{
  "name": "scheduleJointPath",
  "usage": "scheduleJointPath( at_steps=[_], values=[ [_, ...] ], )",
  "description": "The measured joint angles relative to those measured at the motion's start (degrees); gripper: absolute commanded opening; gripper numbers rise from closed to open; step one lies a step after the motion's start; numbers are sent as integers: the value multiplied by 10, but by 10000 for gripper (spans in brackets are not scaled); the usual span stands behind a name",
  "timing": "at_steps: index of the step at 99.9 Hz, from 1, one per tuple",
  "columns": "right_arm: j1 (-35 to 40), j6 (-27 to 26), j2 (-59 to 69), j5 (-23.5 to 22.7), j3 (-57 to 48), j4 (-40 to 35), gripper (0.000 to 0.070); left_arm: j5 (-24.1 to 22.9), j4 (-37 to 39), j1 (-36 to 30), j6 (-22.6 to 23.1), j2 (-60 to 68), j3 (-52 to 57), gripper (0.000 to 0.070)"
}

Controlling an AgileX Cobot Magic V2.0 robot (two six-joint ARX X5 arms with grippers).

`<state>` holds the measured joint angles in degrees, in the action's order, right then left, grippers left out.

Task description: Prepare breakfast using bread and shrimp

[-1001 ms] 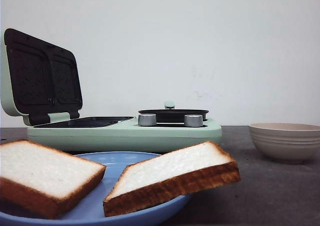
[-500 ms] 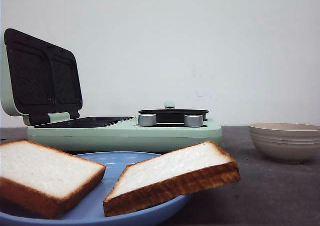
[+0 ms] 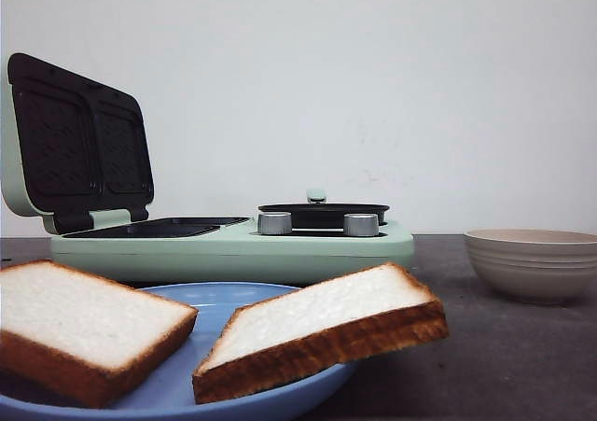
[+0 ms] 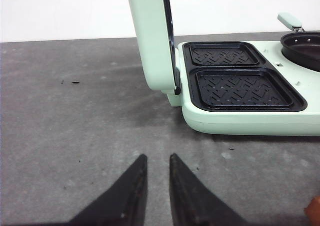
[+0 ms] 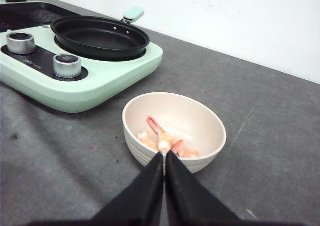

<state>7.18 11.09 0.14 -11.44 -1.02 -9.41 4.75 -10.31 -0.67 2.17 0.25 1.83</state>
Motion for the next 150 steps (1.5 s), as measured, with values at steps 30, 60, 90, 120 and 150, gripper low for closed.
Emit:
scheduleJointPath(
  at_steps=[30, 60, 90, 120, 150],
  values=[
    [0, -2, 0, 0, 0, 1, 0, 0, 0, 0, 0, 0, 0, 3],
    [0, -34, 0, 29, 1, 1, 0, 0, 0, 0, 0, 0, 0, 3],
    [0, -110, 0, 73, 1, 1, 0, 0, 0, 0, 0, 0, 0, 3],
    [0, -131, 0, 74, 1, 2, 0, 0, 0, 0, 0, 0, 0, 3],
    [0, -164, 0, 88, 1, -4, 0, 0, 0, 0, -33, 0, 0, 3]
  ],
)
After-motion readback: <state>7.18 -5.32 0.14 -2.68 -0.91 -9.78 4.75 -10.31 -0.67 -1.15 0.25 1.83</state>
